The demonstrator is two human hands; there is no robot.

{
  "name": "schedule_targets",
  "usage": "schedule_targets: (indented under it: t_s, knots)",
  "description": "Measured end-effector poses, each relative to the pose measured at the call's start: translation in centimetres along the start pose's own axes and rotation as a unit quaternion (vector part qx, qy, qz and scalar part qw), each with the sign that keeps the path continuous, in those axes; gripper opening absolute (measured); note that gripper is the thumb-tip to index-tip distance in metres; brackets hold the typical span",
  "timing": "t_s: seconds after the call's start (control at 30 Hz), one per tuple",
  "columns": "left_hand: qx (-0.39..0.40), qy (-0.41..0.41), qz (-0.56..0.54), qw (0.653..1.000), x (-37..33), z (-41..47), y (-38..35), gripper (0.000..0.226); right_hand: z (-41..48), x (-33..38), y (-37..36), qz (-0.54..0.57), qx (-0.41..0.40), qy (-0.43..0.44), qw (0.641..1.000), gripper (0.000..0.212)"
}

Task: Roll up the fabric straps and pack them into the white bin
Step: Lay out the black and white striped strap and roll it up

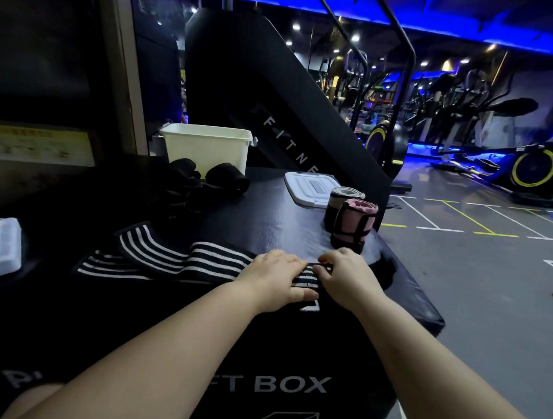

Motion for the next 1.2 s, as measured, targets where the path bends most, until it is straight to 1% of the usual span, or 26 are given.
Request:
schedule_targets:
  t_s: [0.17,0.33,0.47,0.6,0.7,0.77,0.83,0.9,1.0,1.2]
  knots:
    - [-0.014,0.024,0.045,0.999,0.3,-0.3,0.4,0.074,-0.1,-0.6,-0.4,-0.02,0.008,0.004,1.0,0.031]
    - [-0.005,0.036,0.067,0.997,1.8,-1.5,0.7,0.078,-0.1,-0.8,-0.7,-0.03,0.009,0.009,0.999,0.036]
    - [0.007,0.054,0.038,0.998,2.7,-2.5,0.9,0.074,0.2,-0.7,-0.8,-0.046,0.014,0.022,0.999,0.046]
    - [-0.001,0.055,0.025,0.998,2.7,-2.7,0.8,0.074,0.4,-0.9,-0.7,-0.049,0.011,0.026,0.998,0.05]
    - [-0.013,0.053,0.017,0.998,2.5,-2.6,0.9,0.073,0.7,-1.0,-0.4,-0.059,0.018,0.026,0.998,0.048]
    - [-0.007,0.056,0.008,0.998,2.5,-2.5,0.9,0.073,0.9,-1.0,-0.3,-0.061,0.018,0.029,0.998,0.046]
    - [0.004,0.075,-0.005,0.997,2.9,-2.4,0.8,0.074,0.9,-1.0,-0.2,-0.059,0.017,0.032,0.998,0.045]
    - [0.007,0.105,-0.024,0.994,3.4,-2.3,0.9,0.069,0.9,-1.3,-0.1,-0.05,0.015,0.031,0.998,0.044]
    - [-0.002,0.109,0.0,0.994,3.8,-2.1,0.8,0.058,0.9,-2.3,0.2,-0.044,0.009,0.02,0.999,0.043]
    - [-0.025,0.113,0.022,0.993,3.7,-2.0,0.6,0.058,1.0,-4.0,0.9,-0.041,0.014,-0.004,0.999,0.037]
Point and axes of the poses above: each hand's wrist, its own z-axis towards the middle knuckle, its own y-axis out of the back of the hand, x = y × z, the point moved 5 cm from there along z, towards the middle knuckle, and after that the axes turned 10 degrees about -x, right-handed, at the moved point
